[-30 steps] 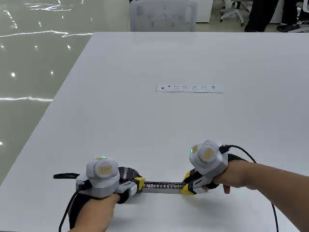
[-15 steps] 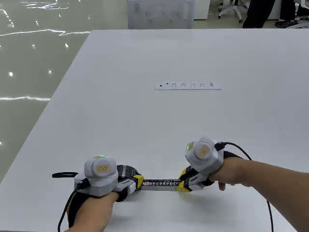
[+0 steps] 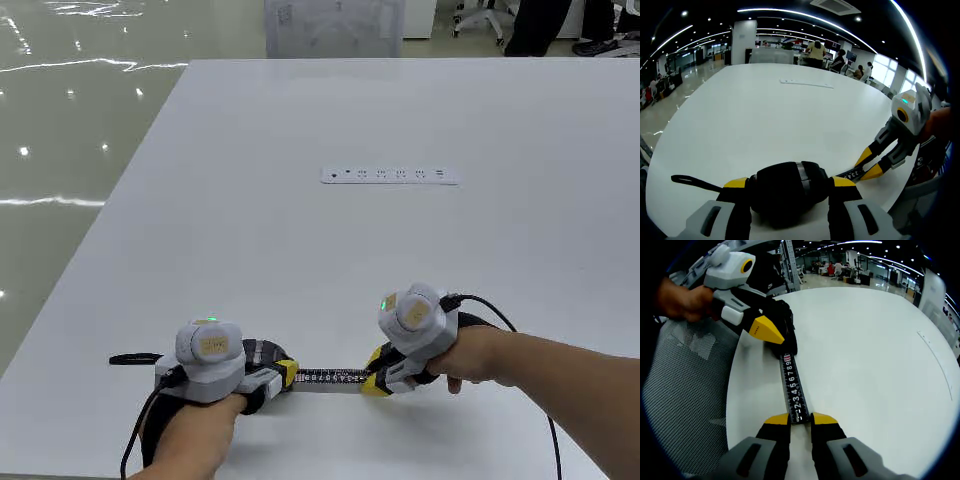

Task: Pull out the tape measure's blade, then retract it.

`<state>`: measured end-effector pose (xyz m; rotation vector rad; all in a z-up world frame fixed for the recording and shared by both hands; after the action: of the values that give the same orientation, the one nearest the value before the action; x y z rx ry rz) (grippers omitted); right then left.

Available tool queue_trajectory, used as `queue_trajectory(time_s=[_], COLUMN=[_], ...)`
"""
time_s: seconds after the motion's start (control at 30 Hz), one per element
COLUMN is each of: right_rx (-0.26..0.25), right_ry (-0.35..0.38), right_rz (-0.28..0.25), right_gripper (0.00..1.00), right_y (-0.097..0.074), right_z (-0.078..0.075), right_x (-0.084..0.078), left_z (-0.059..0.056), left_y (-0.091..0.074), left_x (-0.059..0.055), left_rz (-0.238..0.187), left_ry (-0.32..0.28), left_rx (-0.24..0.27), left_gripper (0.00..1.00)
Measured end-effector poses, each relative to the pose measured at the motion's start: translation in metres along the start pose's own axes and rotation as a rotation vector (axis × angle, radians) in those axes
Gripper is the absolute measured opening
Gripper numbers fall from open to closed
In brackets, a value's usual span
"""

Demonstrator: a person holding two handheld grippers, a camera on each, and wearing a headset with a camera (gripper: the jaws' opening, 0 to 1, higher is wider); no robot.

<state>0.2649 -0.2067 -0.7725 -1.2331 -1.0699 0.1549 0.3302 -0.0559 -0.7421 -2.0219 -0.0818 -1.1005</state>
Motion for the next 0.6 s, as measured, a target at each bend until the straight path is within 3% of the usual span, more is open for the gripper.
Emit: queue_trajectory(time_s=[0.6], right_rx=[0.001], right_ry=[0.004], right_rz=[-0.021], right_gripper=[0.14], right_y=[0.009], right_z=[0.004], right_x=[0.012], left_z=[0.002], left_y=[0.000], left_x=[0.001], left_rz=[-0.001], left_ry=[-0.004], left_rx=[-0.002], left_gripper=[0.58])
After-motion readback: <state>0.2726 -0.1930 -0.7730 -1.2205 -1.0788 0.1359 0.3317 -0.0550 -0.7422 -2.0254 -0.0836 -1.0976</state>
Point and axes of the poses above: the centre of the closed fingertips' face, and the gripper's own axes: y roughly forward along the fingers, z roughly to its left, x roughly out of its top, the point moved 3 cm from there along -y, roughly backward along the fingers, and after that the axes turned 13 degrees about -x, right-handed, at the moved point
